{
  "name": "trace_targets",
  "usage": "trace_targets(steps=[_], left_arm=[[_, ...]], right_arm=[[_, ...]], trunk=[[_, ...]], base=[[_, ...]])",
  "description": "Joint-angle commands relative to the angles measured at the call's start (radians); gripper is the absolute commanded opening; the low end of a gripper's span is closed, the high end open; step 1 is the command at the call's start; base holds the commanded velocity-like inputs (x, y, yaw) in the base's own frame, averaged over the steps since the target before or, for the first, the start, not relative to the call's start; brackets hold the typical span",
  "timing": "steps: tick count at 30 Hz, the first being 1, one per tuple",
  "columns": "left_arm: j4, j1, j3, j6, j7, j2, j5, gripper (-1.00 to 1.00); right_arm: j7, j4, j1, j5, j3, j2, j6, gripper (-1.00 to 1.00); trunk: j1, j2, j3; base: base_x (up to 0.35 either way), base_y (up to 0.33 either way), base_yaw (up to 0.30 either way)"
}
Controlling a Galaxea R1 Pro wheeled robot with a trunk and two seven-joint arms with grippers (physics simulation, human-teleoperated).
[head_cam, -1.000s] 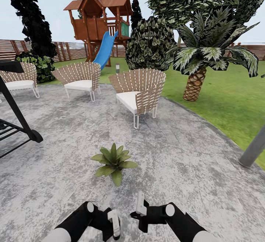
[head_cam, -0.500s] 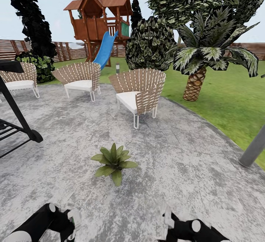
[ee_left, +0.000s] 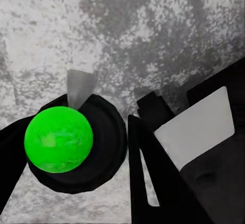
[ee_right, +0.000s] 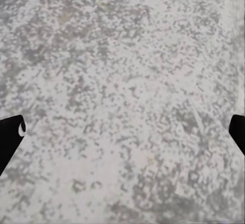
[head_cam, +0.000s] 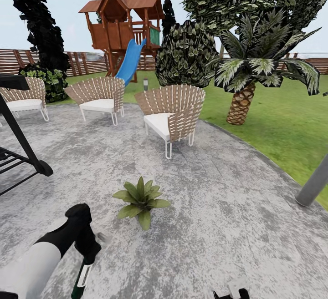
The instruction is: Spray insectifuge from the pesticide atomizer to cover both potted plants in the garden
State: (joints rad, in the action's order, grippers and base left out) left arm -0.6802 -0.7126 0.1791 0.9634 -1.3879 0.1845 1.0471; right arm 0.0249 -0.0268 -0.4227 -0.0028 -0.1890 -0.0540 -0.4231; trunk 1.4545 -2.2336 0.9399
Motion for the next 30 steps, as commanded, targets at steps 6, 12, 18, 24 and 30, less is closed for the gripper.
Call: trace_targets(steps=[6, 12, 18, 24, 30], left_arm=[[0.101, -0.151, 0.058, 0.024, -0.157, -0.046, 0.216, -1.0], [0.159, -0.298, 0.059, 0.012, -0.183, -0.061, 0.458, -1.0], [0.159, -0.297, 0.055, 0.009, -0.183, -0.067, 0.511, -1.0], [0.16, -0.295, 0.055, 0.015, -0.183, -0.08, 0.515, -1.0], [0.162, -0.294, 0.054, 0.012, -0.183, -0.124, 0.513, -1.0]], right_arm=[[-0.136, 0.002, 0.026, 0.004, -0.006, 0.068, 0.0, 1.0], [-0.138, 0.003, 0.032, 0.007, -0.009, 0.071, -0.001, 1.0], [-0.14, 0.001, 0.033, 0.002, -0.008, 0.072, 0.0, 1.0], [-0.141, 0.001, 0.033, 0.001, -0.007, 0.073, 0.0, 1.0], [-0.141, 0.001, 0.033, 0.001, -0.006, 0.072, 0.0, 1.0]], trunk=[[0.0, 0.0, 0.001], [0.0, 0.0, 0.001], [0.0, 0.0, 0.001], [0.0, 0.0, 0.001], [0.0, 0.0, 0.001]], base=[[0.0, 0.0, 0.0], [0.0, 0.0, 0.0], [0.004, 0.0, 0.0], [0.242, 0.089, 0.0], [0.31, 0.15, 0.0]])
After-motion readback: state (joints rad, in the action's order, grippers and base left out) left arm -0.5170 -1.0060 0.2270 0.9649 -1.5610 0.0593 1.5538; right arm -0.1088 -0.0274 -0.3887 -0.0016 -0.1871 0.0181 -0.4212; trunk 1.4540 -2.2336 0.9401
